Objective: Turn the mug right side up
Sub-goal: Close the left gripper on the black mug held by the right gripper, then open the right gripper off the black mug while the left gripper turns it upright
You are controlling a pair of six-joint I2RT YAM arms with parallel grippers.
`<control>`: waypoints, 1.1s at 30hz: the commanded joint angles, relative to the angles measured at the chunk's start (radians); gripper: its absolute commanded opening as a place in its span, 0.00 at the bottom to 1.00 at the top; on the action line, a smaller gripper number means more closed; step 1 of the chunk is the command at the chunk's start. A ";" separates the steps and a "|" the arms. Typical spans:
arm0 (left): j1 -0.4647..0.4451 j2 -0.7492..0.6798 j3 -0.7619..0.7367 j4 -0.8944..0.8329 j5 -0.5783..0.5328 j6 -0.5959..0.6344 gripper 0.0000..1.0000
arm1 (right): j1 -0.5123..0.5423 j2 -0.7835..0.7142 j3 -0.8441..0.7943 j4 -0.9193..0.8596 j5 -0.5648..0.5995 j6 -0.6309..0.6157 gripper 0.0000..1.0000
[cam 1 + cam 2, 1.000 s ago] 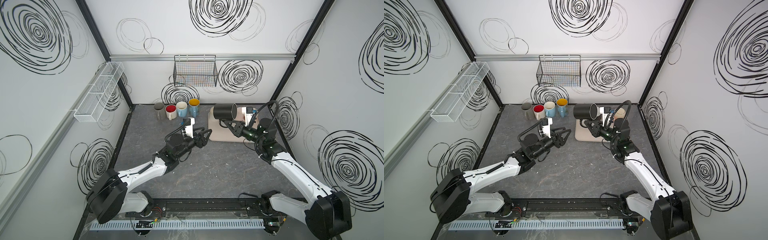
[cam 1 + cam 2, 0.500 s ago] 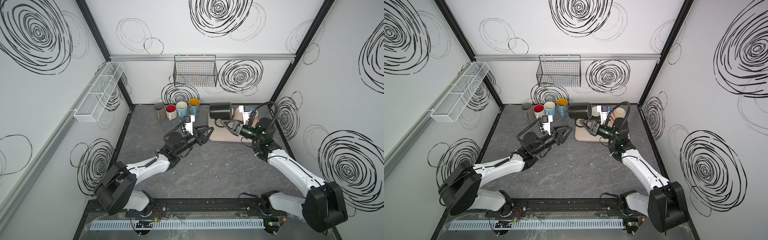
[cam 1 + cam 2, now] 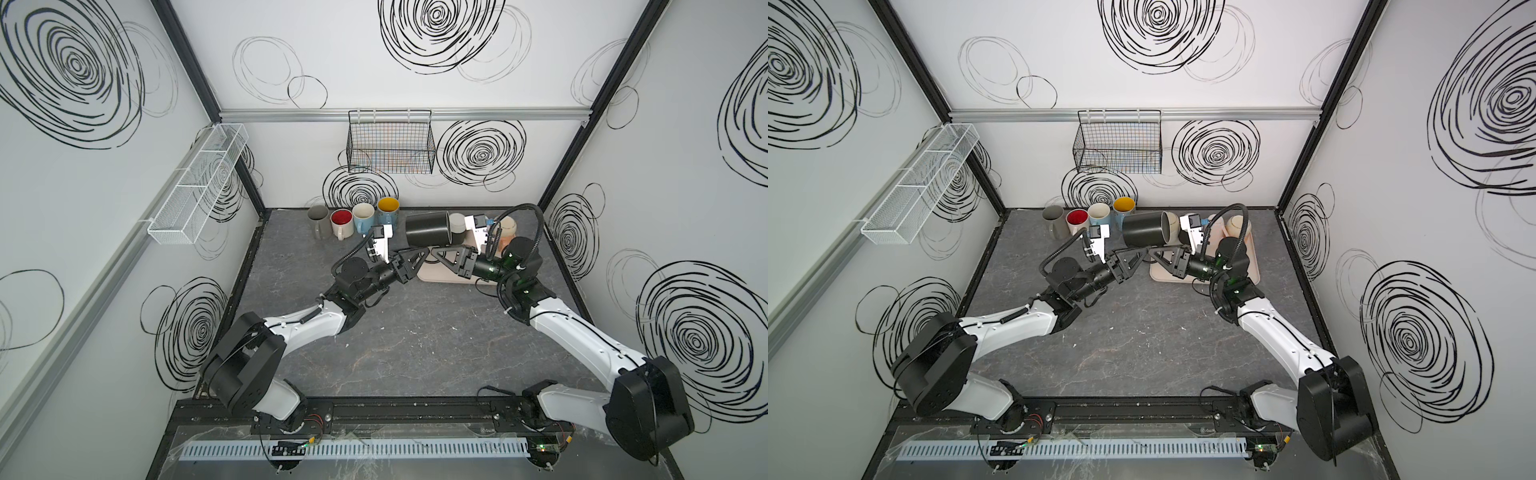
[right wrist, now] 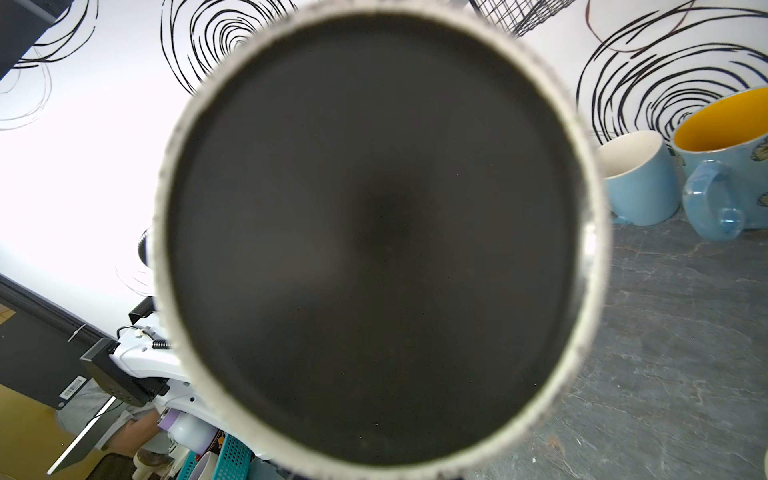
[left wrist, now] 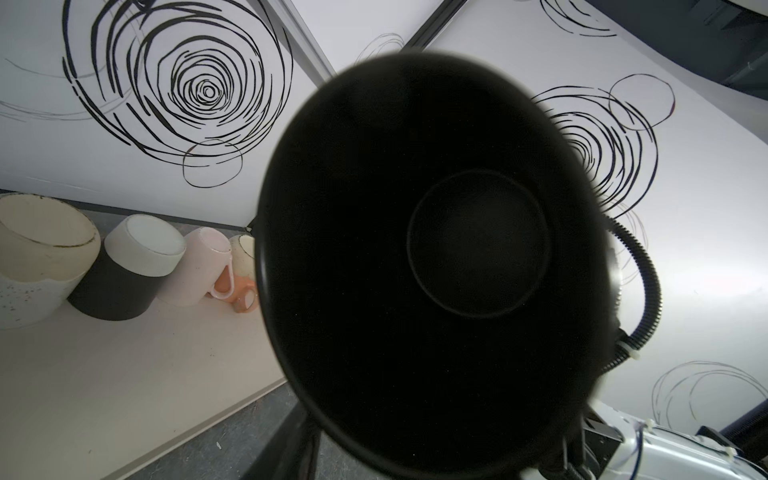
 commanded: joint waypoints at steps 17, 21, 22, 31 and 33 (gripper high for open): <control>0.054 -0.026 -0.037 0.240 0.109 -0.084 0.00 | 0.030 -0.001 0.086 -0.090 0.108 -0.103 0.50; 0.098 -0.056 -0.083 0.214 0.111 -0.095 0.00 | 0.031 -0.010 0.088 -0.169 0.163 -0.156 0.59; 0.113 -0.069 -0.095 0.193 0.111 -0.089 0.00 | 0.032 -0.014 0.084 -0.181 0.174 -0.173 0.60; 0.299 -0.246 -0.036 -0.598 -0.010 0.275 0.00 | 0.030 -0.048 0.081 -0.341 0.306 -0.276 0.62; 0.338 -0.256 0.014 -0.776 -0.071 0.371 0.00 | 0.027 -0.046 0.094 -0.389 0.330 -0.298 0.63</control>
